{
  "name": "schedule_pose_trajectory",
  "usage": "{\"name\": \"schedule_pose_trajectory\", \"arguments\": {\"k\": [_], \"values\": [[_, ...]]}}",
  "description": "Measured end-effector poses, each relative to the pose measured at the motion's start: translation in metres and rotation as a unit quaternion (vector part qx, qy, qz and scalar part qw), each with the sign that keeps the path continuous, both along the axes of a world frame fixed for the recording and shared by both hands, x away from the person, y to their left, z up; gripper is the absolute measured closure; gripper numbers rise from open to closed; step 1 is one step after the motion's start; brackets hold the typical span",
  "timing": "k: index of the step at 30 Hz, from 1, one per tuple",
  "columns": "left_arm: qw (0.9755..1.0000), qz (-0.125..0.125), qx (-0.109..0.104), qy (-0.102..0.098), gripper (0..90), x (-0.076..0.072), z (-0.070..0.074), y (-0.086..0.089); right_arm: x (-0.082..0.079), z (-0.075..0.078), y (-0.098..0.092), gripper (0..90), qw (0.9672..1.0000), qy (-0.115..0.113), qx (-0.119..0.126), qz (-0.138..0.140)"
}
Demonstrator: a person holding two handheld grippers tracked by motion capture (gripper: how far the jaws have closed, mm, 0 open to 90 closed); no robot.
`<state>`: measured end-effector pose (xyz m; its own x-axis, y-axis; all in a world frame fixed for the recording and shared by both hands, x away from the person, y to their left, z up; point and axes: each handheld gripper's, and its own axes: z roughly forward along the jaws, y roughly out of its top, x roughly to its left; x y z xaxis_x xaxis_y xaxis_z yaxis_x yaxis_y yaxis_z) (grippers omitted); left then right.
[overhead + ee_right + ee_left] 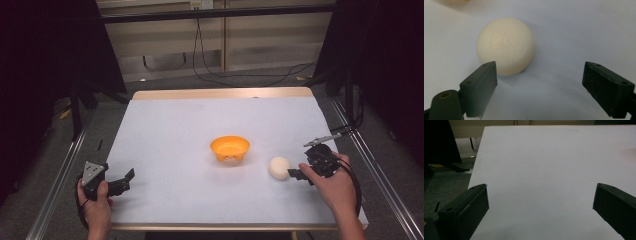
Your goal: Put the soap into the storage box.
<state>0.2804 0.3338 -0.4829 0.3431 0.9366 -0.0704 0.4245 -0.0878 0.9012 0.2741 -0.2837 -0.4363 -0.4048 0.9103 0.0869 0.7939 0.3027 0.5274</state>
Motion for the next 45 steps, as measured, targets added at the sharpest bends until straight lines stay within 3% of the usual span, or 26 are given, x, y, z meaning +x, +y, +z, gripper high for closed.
{"name": "schedule_pose_trajectory", "arguments": {"k": [25,45], "values": [[1.0,0.0,0.0,0.0,0.1,0.0,0.0,0.0,0.014,-0.002,0.032,10.9,0.9997,0.005,-0.001,0.023],[1.0,-0.002,-0.001,0.001,0.0,0.0,0.0,0.001,0.024,-0.011,0.045,15.1,0.999,0.032,0.001,0.031]]}}
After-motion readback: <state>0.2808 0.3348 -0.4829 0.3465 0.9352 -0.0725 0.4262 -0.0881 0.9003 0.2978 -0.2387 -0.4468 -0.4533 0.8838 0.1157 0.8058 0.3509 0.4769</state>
